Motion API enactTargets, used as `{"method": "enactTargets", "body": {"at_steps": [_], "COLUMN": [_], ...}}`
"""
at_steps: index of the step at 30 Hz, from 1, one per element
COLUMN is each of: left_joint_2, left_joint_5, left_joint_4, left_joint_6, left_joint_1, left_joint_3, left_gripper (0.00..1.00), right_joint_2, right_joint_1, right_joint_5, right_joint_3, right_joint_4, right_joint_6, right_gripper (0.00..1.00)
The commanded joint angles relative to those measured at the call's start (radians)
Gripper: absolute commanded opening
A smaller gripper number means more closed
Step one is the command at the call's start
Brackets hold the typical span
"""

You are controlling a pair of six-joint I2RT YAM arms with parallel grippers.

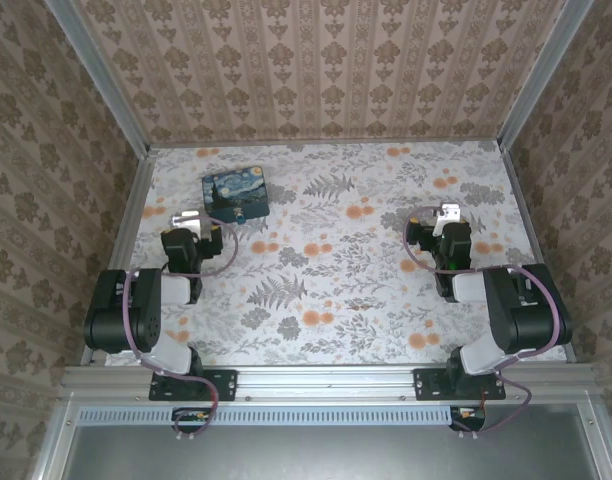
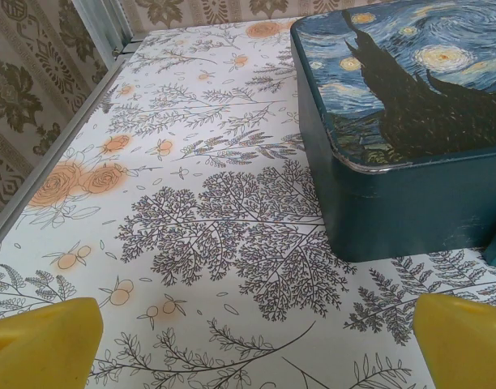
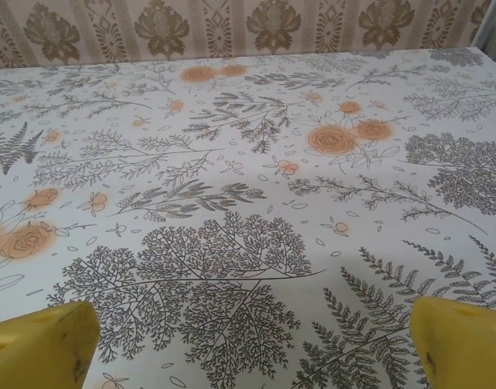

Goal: Unlock a padlock with a key

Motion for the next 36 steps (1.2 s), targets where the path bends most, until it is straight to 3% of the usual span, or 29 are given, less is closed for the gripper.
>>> {"method": "enactTargets", "body": {"at_steps": [1, 24, 27, 31, 36], "left_joint_2": [-0.003, -0.005, -0.012, -0.055, -0.122], "left_joint_5": [0.017, 0.017, -0.006, -0.048, -0.068], "left_joint_4": [0.011, 0.019, 0.025, -0.016, -0.185], "left_joint_6": [0.003, 0.004, -0.007, -0.031, -0.041], "left_joint_1": [0.010, 0.010, 0.010, 0.016, 0.020], "left_joint_3": [0.025, 0.019, 0.015, 0.014, 0.081], "left_gripper": [1.00, 1.00, 1.00, 1.00, 1.00], "right_joint_2": [-0.001, -0.002, -0.029, -0.167, -0.317], "right_joint_1": [-0.002, -0.007, -0.008, -0.011, -0.023], "right_joint_5": [-0.026, -0.031, 0.023, 0.092, 0.050], "right_joint_3": [0.013, 0.012, -0.008, -0.012, 0.060], "right_joint_4": [-0.005, -0.005, 0.013, -0.094, -0.343], "right_joint_6": [-0.015, -0.009, 0.014, 0.041, 0.116], "right_gripper": [1.00, 0.99, 1.00, 0.99, 0.99]}}
